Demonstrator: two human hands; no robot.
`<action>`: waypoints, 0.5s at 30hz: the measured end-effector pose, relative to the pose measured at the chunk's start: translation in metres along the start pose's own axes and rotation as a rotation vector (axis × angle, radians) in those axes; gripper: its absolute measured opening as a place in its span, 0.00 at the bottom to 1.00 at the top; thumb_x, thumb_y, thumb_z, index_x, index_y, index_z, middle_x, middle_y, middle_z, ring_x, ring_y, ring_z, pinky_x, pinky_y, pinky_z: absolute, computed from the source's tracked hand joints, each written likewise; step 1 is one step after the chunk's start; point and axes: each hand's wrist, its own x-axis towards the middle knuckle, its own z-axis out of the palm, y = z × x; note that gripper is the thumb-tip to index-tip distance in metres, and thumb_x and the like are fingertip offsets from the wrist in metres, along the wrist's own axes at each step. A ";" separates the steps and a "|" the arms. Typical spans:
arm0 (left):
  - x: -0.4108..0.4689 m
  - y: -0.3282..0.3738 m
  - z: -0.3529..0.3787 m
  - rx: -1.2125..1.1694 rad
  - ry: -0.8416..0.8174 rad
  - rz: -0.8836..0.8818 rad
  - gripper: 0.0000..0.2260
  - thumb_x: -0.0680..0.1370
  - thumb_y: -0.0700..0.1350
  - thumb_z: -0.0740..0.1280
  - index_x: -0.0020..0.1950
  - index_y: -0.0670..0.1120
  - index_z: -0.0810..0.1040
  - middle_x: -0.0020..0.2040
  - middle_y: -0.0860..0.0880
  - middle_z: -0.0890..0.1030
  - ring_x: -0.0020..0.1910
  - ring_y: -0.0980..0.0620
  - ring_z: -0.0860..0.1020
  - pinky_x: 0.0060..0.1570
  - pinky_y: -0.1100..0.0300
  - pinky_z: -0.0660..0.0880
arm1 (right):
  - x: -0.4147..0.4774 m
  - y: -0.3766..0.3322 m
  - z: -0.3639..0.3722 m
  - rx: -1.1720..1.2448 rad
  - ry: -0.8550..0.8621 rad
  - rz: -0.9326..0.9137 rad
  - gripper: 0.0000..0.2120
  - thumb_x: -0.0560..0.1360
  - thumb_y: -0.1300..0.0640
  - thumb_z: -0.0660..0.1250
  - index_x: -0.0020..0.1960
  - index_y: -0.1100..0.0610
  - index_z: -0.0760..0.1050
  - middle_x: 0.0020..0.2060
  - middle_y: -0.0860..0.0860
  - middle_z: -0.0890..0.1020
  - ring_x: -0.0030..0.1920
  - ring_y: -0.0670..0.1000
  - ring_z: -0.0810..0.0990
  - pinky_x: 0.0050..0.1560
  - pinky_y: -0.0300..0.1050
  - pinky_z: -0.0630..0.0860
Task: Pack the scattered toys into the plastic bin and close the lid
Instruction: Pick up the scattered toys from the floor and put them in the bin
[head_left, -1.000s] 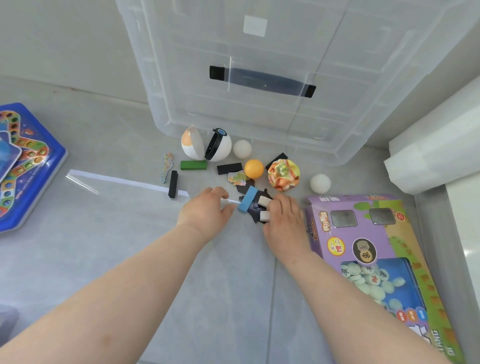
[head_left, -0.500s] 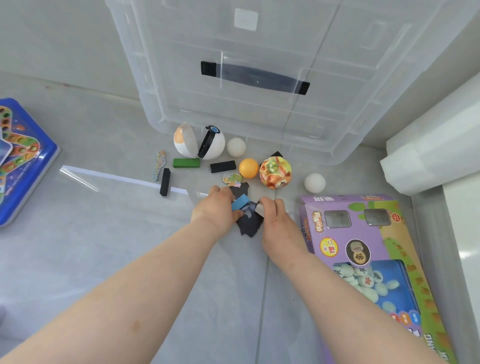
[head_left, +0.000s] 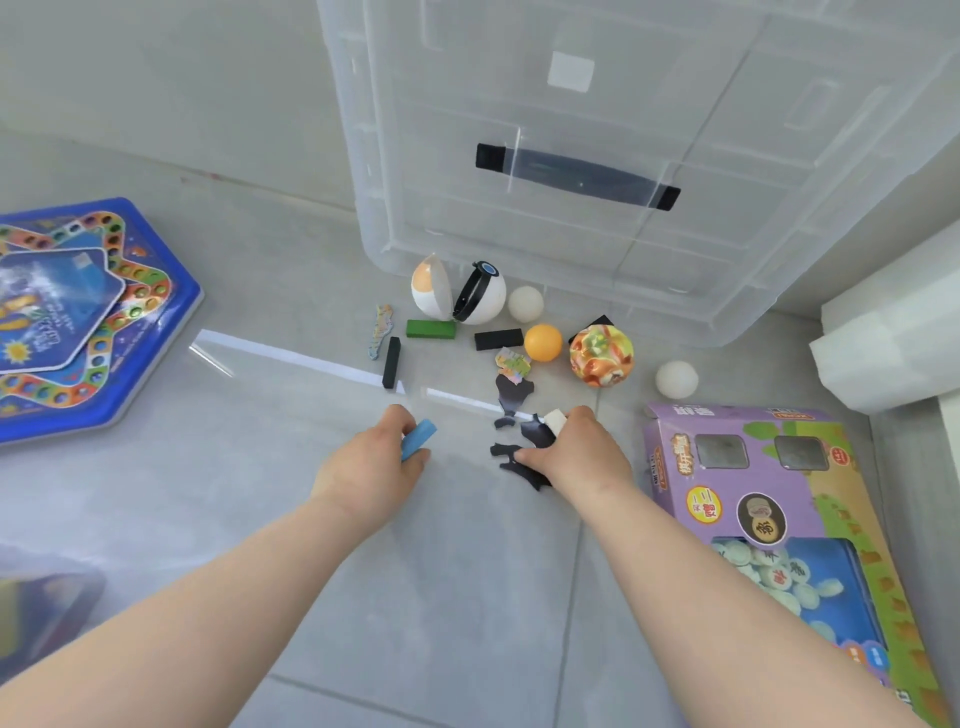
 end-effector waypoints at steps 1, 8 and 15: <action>-0.005 -0.008 -0.004 0.008 0.004 -0.005 0.06 0.79 0.47 0.57 0.48 0.48 0.60 0.43 0.48 0.71 0.41 0.45 0.69 0.40 0.59 0.64 | 0.000 -0.004 -0.001 -0.007 -0.022 0.030 0.30 0.69 0.49 0.71 0.62 0.62 0.64 0.60 0.55 0.76 0.61 0.56 0.75 0.45 0.42 0.65; -0.026 -0.042 -0.027 -0.026 0.084 -0.005 0.05 0.78 0.45 0.58 0.44 0.49 0.64 0.32 0.55 0.67 0.39 0.46 0.69 0.29 0.61 0.61 | -0.011 -0.016 0.001 0.113 -0.077 0.076 0.27 0.69 0.53 0.73 0.61 0.64 0.66 0.56 0.58 0.76 0.54 0.57 0.75 0.43 0.41 0.65; -0.055 -0.036 -0.059 -0.097 0.131 0.052 0.07 0.78 0.50 0.60 0.44 0.49 0.64 0.32 0.55 0.67 0.40 0.47 0.69 0.28 0.64 0.60 | -0.043 -0.037 -0.011 0.595 -0.127 0.018 0.11 0.72 0.66 0.66 0.36 0.57 0.66 0.27 0.52 0.65 0.14 0.43 0.58 0.15 0.30 0.52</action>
